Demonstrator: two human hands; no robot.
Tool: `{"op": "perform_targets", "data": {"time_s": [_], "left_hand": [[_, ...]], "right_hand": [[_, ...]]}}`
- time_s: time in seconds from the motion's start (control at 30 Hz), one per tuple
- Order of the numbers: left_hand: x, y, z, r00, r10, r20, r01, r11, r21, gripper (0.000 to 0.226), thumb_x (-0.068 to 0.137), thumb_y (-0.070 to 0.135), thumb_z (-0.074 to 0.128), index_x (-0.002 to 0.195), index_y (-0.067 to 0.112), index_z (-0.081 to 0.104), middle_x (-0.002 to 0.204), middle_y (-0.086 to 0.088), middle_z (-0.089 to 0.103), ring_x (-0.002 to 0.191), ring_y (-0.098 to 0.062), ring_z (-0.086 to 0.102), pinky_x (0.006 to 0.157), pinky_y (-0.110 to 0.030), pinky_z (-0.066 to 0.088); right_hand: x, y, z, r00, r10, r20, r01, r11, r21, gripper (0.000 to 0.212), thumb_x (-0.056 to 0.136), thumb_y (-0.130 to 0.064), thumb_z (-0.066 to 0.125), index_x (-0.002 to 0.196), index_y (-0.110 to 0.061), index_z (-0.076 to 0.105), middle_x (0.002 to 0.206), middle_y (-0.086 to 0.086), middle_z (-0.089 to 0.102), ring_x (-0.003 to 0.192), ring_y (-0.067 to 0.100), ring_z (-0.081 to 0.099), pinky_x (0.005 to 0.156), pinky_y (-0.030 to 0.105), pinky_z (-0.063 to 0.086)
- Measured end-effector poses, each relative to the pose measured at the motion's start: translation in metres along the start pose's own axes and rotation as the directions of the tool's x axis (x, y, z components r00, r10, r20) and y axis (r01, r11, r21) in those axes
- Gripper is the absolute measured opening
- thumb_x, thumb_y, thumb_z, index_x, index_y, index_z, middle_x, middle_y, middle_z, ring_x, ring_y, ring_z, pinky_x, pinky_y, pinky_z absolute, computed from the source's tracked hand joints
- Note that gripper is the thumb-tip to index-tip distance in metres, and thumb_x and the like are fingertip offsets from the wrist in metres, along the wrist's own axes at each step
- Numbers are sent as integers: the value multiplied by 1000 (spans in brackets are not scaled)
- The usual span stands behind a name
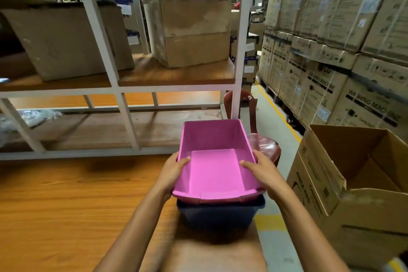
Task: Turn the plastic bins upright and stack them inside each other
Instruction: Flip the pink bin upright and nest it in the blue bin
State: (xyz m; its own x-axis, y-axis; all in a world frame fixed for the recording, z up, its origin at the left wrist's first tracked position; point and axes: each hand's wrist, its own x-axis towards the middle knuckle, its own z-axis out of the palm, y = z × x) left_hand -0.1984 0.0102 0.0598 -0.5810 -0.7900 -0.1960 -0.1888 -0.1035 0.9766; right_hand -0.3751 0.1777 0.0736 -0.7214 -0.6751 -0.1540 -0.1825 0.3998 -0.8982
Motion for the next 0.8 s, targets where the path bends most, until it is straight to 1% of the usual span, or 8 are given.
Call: {"op": "perform_targets", "data": {"time_s": [0.1, 0.17, 0.3, 0.43, 0.5, 0.6, 0.7, 0.8], "left_hand": [[-3, -1, 4, 999, 23, -28, -21, 997, 70, 22, 98, 19, 54, 118, 15, 61, 102, -6, 74, 85, -23, 72, 69, -35, 59], [-8, 1, 7, 998, 41, -39, -37, 995, 97, 20, 99, 20, 53, 119, 20, 58, 101, -1, 71, 84, -18, 71, 63, -27, 54], [-13, 0, 8, 998, 53, -22, -50, 991, 128, 20, 100, 22, 52, 120, 24, 55, 103, 2, 70, 85, -16, 70, 64, -26, 54], [-14, 2, 6, 994, 72, -87, -56, 982, 182, 28, 101, 20, 51, 126, 13, 57, 118, -3, 67, 84, -12, 65, 67, -27, 53], [-15, 5, 5, 983, 107, -149, -68, 967, 245, 45, 100, 25, 53, 142, 11, 46, 132, 0, 57, 99, -13, 63, 78, -30, 54], [-24, 10, 5, 953, 216, -214, -119, 913, 391, 60, 98, 33, 56, 151, 17, 35, 154, -4, 42, 137, -23, 44, 108, -47, 43], [-49, 14, 5, 903, 348, -252, -212, 870, 444, 59, 97, 33, 57, 151, 17, 37, 155, -4, 41, 142, -19, 38, 114, -44, 37], [-79, 6, 0, 850, 438, -294, -288, 853, 436, 57, 97, 31, 58, 149, 17, 41, 154, -2, 43, 143, -14, 37, 117, -40, 35]], "right_hand": [[0, 0, -2, 992, -63, -110, 43, 983, -178, 22, 96, -30, 57, 114, -20, 65, 100, 0, 71, 84, 15, 66, 81, 42, 58], [-1, 1, -1, 987, -93, -129, 59, 967, -247, 27, 96, -30, 56, 116, -17, 67, 102, 3, 72, 86, 19, 66, 83, 43, 57], [-4, 4, 5, 992, -93, -81, 59, 935, -349, 47, 95, -32, 60, 136, -9, 57, 127, 12, 65, 109, 30, 64, 91, 41, 52], [-6, 2, 8, 985, -155, -75, 110, 903, -414, 52, 94, -36, 61, 140, -13, 53, 143, 12, 53, 125, 30, 55, 99, 41, 47], [-10, -4, 11, 967, -231, -105, 162, 882, -442, 51, 93, -37, 60, 139, -16, 53, 149, 10, 45, 133, 29, 47, 103, 44, 45], [-20, -18, 18, 936, -333, -118, 254, 866, -430, 49, 93, -39, 60, 139, -22, 53, 156, 6, 38, 143, 26, 37, 110, 44, 39], [-34, -25, 29, 899, -425, -109, 361, 858, -366, 48, 93, -38, 61, 139, -23, 53, 159, 3, 36, 146, 20, 33, 114, 38, 32], [-57, -24, 46, 848, -510, -146, 473, 851, -226, 44, 92, -33, 65, 134, -20, 59, 153, 3, 44, 140, 18, 42, 111, 30, 33]]}}
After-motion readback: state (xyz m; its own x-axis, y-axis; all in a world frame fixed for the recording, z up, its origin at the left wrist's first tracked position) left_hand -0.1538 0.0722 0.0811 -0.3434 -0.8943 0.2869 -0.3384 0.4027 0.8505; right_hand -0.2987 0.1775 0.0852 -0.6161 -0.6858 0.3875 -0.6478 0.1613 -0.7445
